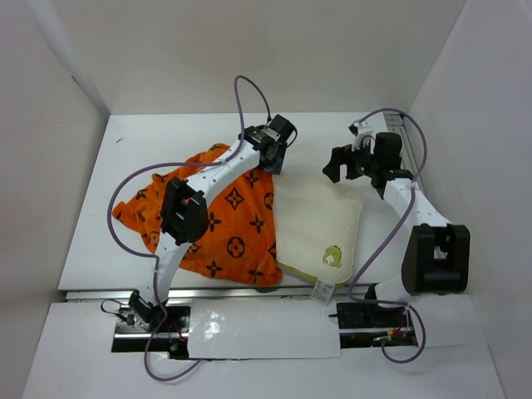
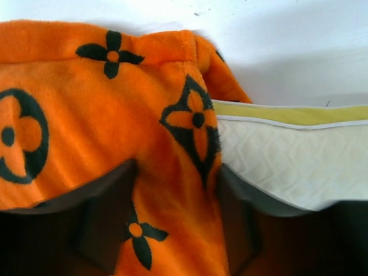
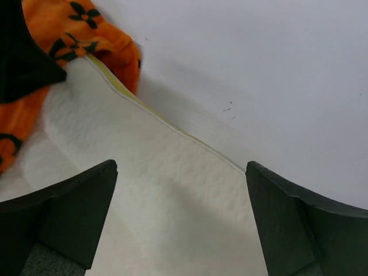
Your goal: Put the pillow into the pillowcase
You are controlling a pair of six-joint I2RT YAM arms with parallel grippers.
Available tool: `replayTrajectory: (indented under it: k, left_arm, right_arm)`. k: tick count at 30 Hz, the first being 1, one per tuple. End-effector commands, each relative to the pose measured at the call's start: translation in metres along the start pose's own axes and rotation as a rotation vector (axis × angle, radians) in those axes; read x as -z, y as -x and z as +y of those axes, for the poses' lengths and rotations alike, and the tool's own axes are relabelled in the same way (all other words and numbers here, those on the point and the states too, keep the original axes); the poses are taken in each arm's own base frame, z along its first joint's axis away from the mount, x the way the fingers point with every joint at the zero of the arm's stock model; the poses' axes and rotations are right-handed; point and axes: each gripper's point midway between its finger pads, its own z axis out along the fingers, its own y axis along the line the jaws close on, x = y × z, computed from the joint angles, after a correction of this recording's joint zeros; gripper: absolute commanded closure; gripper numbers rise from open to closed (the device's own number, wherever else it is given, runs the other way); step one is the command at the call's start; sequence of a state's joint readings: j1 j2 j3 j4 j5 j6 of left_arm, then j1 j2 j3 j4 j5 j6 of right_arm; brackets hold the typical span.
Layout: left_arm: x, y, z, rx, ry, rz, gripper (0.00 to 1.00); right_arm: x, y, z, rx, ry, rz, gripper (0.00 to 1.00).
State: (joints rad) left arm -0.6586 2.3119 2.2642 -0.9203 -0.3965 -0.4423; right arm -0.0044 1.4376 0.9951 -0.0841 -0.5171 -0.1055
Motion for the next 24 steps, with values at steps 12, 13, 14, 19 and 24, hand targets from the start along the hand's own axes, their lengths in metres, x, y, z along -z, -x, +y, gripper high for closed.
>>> replayTrajectory:
  k: [12,13,14,19,24]
  left_arm:
    - [-0.005,0.01,0.003,-0.023,-0.089,-0.023,1.0]
    - [0.0,0.011,0.005,-0.035,-0.091,-0.029,1.0]
    - [0.003,0.017,0.005,-0.037,-0.097,-0.05,1.0]
    - [0.036,0.049,-0.011,-0.038,-0.2,-0.152,1.0]
    - [0.099,0.088,-0.025,-0.029,-0.343,-0.283,1.0]
  right_arm:
    - [-0.082,-0.07,0.043,0.263,0.245,0.238,0.0]
    - [-0.089,-0.077,0.048,0.26,0.268,0.255,0.0]
    - [-0.091,-0.078,0.049,0.265,0.283,0.253,0.05]
    - [-0.098,-0.068,0.076,0.304,0.334,0.232,1.0]
    - [-0.063,0.001,0.113,0.364,0.272,0.002,1.0]
